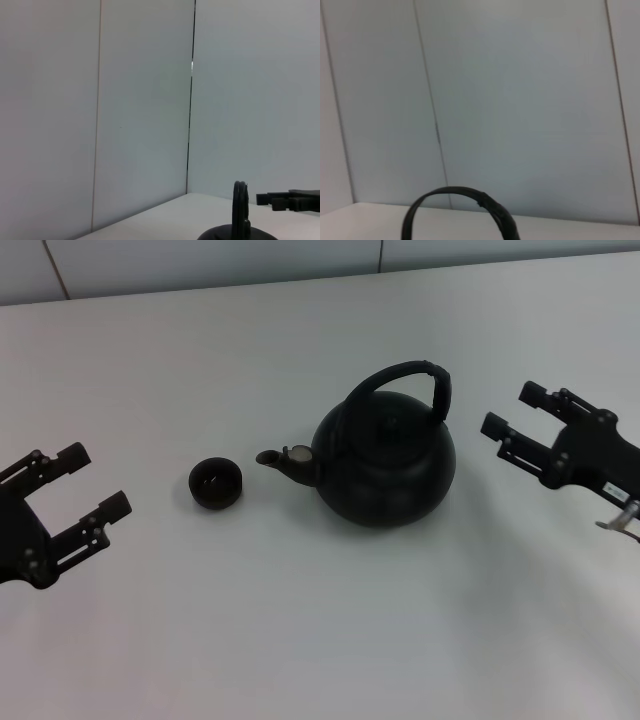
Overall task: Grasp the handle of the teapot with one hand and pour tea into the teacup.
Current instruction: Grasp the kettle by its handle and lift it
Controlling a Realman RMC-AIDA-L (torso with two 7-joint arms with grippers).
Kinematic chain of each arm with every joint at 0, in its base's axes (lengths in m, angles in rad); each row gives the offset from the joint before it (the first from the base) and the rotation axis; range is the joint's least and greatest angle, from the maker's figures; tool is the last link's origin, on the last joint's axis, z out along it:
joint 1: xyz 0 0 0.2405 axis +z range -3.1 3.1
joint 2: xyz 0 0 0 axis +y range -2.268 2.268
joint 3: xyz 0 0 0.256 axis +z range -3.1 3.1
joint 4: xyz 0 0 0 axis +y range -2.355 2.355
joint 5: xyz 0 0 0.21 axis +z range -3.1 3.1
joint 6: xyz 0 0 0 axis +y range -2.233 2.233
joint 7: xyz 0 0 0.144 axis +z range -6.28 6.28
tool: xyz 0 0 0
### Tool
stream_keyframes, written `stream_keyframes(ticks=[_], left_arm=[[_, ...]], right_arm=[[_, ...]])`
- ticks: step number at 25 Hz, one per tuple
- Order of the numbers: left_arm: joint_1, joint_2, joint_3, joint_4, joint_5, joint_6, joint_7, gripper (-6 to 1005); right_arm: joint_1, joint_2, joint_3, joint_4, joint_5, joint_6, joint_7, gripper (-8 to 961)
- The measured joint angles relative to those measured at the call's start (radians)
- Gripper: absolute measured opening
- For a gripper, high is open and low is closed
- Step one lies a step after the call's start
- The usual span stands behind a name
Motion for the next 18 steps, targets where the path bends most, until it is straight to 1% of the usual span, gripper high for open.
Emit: stream_keyframes(ticks=[6, 7, 12, 18], left_arm=[[0.009, 0.000, -0.011, 0.003, -0.003, 0.001, -0.001, 698], [0.010, 0.000, -0.011, 0.004, -0.003, 0.001, -0.001, 698], [0.014, -0.001, -0.011, 0.004, -0.003, 0.000, 0.004, 698], [0.018, -0.002, -0.012, 0.004, -0.003, -0.001, 0.007, 699]], right_arm=[[0.050, 0.000, 0.001, 0.037, 0.002, 0.065, -0.002, 728], [0.070, 0.000, 0.001, 0.051, 0.002, 0.089, -0.002, 728], [0.106, -0.001, -0.009, 0.067, 0.002, 0.132, -0.002, 728], [0.121, -0.001, -0.012, 0.072, 0.001, 0.141, -0.002, 728]])
